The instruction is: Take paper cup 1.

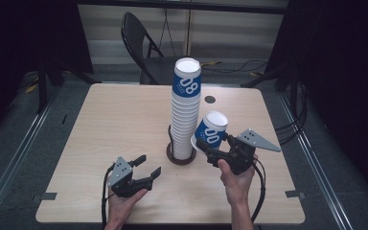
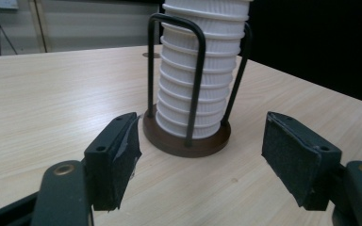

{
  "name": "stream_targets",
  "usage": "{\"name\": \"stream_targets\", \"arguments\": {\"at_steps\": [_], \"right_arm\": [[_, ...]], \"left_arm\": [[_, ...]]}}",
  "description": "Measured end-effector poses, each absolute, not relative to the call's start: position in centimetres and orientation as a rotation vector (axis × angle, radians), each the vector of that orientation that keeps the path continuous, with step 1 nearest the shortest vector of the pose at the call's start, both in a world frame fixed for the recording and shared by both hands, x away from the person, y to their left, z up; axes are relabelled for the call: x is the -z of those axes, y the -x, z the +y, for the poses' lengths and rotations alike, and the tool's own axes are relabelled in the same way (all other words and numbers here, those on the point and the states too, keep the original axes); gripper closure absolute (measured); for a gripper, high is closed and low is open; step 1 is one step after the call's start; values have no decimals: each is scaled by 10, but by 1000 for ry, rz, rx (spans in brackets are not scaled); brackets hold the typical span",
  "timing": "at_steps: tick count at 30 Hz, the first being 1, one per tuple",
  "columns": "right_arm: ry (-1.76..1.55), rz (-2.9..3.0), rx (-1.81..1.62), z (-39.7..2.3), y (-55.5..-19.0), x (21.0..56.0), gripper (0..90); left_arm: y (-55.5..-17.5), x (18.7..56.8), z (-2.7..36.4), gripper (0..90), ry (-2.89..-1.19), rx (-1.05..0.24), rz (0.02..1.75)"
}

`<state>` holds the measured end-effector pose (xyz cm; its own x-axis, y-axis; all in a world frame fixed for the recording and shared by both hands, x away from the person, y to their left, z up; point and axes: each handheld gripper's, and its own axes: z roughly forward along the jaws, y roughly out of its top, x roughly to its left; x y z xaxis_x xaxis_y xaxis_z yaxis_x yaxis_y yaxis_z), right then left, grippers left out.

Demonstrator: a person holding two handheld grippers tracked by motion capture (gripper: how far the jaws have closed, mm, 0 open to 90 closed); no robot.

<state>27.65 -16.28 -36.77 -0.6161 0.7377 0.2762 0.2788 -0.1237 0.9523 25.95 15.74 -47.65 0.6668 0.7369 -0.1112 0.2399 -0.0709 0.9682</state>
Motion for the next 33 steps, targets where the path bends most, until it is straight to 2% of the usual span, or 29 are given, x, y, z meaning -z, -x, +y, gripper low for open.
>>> {"name": "stream_targets", "arguments": {"at_steps": [12,19,33], "right_arm": [[-1179,1828,-1865,-145,-269,398,207],[-1215,1833,-1911,-134,-265,418,207],[-1325,1785,-2033,-135,-259,442,207]], "left_arm": [[-260,473,151,334,-1624,-449,720],[-259,472,147,356,-1658,-487,693],[-257,473,138,381,-1640,-462,637]]}}
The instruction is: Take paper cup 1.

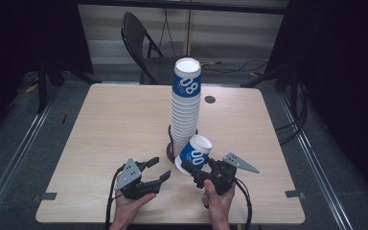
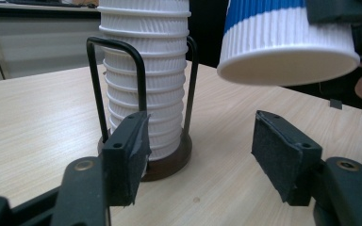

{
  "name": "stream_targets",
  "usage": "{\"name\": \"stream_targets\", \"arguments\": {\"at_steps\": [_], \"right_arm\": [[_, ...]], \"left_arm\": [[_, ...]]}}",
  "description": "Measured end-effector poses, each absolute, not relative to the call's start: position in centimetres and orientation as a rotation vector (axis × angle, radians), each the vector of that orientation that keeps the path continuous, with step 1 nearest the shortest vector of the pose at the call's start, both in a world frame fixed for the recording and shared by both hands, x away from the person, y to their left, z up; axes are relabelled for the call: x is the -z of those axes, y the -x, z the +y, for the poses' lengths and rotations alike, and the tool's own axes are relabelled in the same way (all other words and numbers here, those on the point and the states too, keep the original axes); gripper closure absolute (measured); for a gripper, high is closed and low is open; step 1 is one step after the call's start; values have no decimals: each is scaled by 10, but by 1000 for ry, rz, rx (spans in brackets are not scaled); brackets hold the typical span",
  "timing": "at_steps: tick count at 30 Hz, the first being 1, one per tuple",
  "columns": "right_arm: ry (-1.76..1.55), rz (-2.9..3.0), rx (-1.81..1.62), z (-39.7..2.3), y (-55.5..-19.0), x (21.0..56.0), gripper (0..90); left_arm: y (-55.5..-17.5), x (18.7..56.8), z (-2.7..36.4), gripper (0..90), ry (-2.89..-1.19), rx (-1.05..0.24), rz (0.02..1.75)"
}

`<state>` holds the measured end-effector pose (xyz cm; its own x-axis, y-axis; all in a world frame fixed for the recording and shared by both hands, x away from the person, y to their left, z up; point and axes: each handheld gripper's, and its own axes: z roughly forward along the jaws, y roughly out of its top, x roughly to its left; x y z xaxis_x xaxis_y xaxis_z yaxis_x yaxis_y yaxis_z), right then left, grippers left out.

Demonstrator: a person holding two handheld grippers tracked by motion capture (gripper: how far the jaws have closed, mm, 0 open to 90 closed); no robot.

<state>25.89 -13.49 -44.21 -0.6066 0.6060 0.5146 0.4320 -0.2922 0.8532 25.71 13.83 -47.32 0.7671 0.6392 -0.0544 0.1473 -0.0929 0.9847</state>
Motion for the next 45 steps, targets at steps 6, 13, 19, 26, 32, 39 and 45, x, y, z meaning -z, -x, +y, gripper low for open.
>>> {"name": "stream_targets", "arguments": {"at_steps": [6,13,19,26,32,39,45], "right_arm": [[-1378,1763,-2096,-132,-258,452,207],[-1453,1750,-2179,-127,-256,460,207],[-1518,1729,-2250,-122,-256,465,207],[-1583,1728,-2302,-113,-254,474,206],[-1584,1754,-2312,-104,-252,478,206],[-1578,1786,-2315,-99,-251,478,206],[-1569,1813,-2309,-95,-251,478,204]], "left_arm": [[-254,475,134,441,-1617,-468,620],[-254,480,133,508,-1582,-471,609],[-254,482,131,588,-1549,-464,612],[-252,486,129,688,-1488,-475,640],[-252,489,126,725,-1478,-489,646],[-253,489,124,727,-1460,-512,659],[-254,488,121,734,-1455,-523,669]]}}
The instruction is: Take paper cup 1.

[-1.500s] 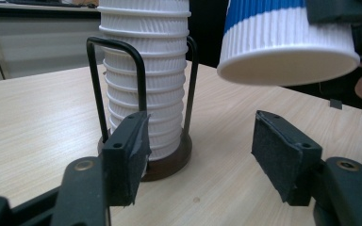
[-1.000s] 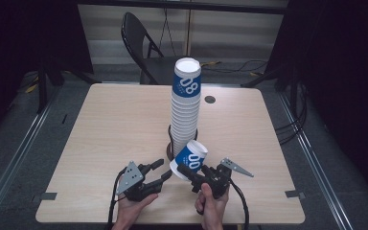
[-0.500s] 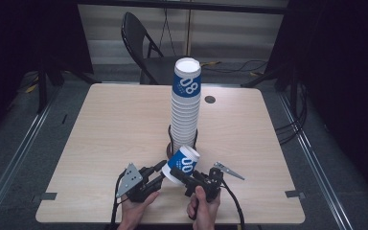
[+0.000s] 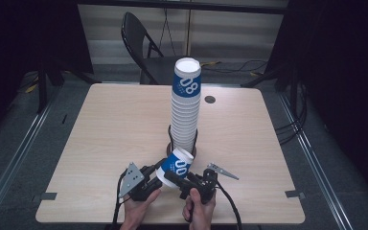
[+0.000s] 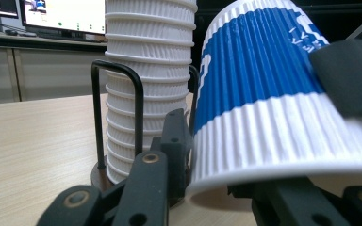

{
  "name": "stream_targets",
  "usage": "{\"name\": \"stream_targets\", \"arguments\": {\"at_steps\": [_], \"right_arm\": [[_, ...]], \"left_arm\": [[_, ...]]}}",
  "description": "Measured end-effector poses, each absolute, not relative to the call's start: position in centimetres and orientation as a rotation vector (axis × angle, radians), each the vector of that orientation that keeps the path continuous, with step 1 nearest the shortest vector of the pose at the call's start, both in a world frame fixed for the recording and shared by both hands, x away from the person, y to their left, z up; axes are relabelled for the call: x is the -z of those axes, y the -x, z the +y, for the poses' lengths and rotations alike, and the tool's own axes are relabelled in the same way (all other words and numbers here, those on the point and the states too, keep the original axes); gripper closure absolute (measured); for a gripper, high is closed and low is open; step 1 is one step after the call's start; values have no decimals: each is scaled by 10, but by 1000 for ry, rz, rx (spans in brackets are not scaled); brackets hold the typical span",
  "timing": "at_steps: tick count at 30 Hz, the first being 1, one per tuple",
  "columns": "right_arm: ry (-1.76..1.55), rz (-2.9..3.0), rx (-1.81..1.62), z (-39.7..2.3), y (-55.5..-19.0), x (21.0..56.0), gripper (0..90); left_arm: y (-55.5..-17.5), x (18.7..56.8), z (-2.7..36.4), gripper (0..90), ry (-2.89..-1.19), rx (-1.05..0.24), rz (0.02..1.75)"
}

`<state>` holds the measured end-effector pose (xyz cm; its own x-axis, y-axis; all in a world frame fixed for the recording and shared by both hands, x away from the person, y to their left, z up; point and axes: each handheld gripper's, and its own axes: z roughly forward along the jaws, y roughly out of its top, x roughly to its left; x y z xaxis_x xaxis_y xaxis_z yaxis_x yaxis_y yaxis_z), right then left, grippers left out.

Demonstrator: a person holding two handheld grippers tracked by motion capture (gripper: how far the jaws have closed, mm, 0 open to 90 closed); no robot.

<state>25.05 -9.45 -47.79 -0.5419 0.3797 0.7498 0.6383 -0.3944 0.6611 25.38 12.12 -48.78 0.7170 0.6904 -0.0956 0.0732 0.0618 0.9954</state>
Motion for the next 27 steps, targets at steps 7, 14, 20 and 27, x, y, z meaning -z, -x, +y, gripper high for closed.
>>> {"name": "stream_targets", "arguments": {"at_steps": [7,14,20,27], "right_arm": [[1376,-1626,2019,-92,-253,479,173],[1377,-1644,2024,-92,-254,480,135],[1410,-1634,2056,-98,-256,478,128],[1448,-1660,2068,-105,-260,476,128]], "left_arm": [[-253,488,123,802,-1467,-501,689],[-253,488,124,834,-1475,-494,708],[-255,488,127,840,-1496,-464,733],[-256,487,127,841,-1555,-432,747]]}}
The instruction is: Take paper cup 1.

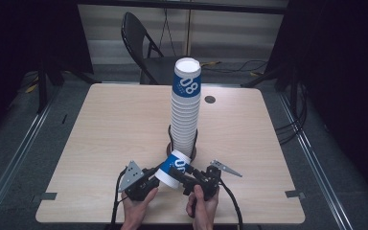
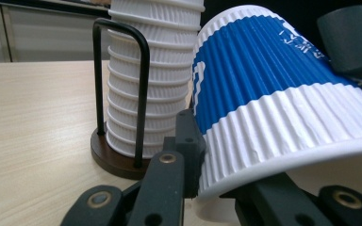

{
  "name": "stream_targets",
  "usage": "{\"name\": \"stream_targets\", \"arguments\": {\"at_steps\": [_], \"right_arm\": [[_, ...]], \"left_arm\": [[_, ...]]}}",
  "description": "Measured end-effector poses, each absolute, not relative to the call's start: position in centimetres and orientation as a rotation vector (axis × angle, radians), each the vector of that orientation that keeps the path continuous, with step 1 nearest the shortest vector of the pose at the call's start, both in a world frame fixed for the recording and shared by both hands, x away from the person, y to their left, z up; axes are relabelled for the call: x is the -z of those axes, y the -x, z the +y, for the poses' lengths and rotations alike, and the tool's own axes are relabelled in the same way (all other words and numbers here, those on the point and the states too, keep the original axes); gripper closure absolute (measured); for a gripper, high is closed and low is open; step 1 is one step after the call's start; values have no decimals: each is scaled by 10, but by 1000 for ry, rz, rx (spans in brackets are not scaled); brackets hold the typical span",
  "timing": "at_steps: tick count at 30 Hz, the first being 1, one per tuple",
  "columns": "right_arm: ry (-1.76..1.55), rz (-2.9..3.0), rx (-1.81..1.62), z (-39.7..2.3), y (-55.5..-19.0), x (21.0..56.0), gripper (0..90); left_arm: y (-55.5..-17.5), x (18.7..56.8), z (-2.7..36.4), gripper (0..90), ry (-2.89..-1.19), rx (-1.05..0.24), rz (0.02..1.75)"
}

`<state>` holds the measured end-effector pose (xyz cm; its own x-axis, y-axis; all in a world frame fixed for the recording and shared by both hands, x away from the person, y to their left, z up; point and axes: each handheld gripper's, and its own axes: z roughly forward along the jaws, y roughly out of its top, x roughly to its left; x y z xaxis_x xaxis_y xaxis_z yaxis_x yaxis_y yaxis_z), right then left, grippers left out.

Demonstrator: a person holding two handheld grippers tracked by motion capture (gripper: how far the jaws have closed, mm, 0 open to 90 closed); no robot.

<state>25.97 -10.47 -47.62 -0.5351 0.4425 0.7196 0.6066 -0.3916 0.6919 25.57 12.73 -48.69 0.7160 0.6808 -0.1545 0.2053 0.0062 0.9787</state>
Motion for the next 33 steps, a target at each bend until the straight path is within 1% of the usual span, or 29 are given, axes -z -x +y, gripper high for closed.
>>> {"name": "stream_targets", "arguments": {"at_steps": [15,19,24,27,31,33], "right_arm": [[1508,-1691,2102,-118,-264,472,126],[1502,-1672,2139,-123,-264,468,127],[1494,-1713,2155,-130,-264,463,126],[1478,-1776,2167,-134,-262,461,126],[1352,-1928,2229,-135,-257,461,126],[1343,-1977,2218,-135,-255,460,126]], "left_arm": [[-258,482,131,845,-1668,-357,702],[-258,482,133,848,-1691,-351,735],[-261,479,141,848,-1687,-309,759],[-263,476,143,848,-1717,-302,790],[-266,470,145,848,-1742,-288,808],[-266,467,147,848,-1765,-296,813]]}}
